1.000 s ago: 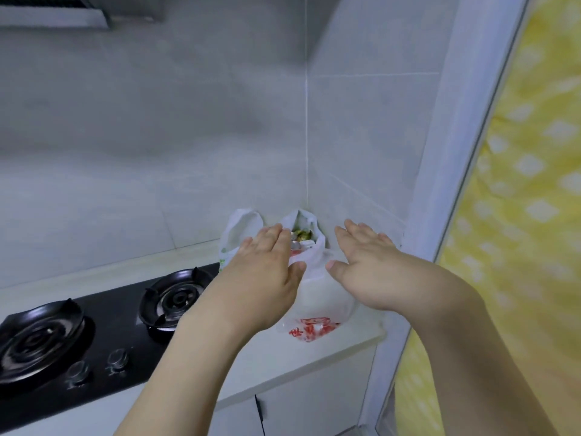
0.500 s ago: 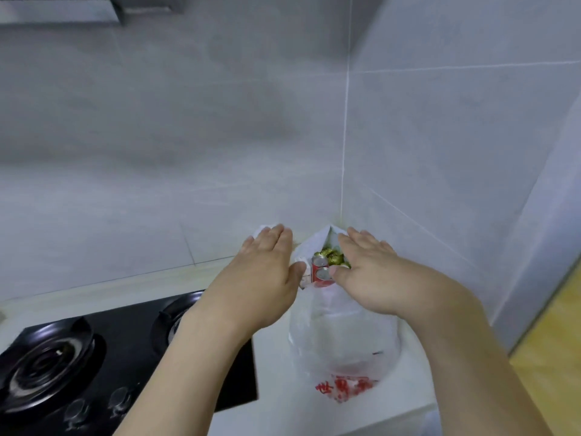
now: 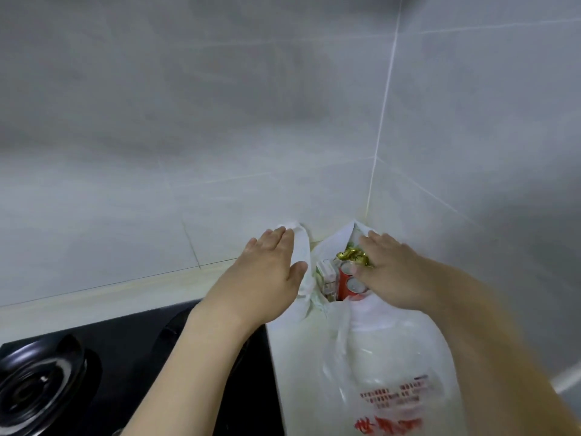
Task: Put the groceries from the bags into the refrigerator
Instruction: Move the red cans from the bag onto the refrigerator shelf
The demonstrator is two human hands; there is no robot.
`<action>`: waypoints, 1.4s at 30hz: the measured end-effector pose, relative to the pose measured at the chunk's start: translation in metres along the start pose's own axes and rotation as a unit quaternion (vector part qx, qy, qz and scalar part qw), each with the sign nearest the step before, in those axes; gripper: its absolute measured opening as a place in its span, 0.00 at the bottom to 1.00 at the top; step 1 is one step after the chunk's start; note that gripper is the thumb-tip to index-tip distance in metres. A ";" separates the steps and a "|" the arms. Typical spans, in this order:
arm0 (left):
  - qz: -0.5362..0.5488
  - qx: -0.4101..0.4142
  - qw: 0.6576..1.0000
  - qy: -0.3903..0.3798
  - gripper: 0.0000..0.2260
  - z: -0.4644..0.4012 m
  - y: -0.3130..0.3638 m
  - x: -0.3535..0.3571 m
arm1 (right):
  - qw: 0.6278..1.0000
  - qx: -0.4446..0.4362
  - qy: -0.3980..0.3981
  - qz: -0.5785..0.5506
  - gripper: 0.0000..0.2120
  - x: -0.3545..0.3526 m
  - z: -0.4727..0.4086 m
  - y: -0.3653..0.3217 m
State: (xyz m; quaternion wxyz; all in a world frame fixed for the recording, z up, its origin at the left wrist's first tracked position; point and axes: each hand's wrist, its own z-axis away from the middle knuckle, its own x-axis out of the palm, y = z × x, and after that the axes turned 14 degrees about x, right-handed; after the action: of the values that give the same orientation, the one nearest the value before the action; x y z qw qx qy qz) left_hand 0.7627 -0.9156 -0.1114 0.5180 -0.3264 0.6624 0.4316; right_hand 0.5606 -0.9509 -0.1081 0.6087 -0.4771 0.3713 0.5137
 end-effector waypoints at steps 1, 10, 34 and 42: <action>0.007 0.005 1.000 -0.003 0.28 -0.007 -0.003 0.004 | 1.000 0.009 -0.008 0.008 0.29 0.004 -0.010 0.005; 0.046 -0.016 0.997 -0.060 0.27 -0.086 -0.037 0.045 | 0.994 0.060 -0.094 -0.018 0.31 0.037 -0.104 0.041; 0.046 0.135 0.962 -0.233 0.36 -0.284 -0.122 0.247 | 0.984 0.153 -0.089 0.023 0.30 0.171 -0.254 0.065; 0.109 0.130 0.964 -0.203 0.35 -0.287 -0.125 0.261 | 0.993 0.108 -0.031 -0.044 0.31 0.183 -0.251 0.077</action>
State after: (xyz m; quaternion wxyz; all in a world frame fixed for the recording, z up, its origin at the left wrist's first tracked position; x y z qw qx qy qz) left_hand 0.6910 -1.2247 -0.3677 0.6295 -0.0872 0.6252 0.4530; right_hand 0.5305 -1.1417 -0.3639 0.6898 -0.4082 0.3846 0.4578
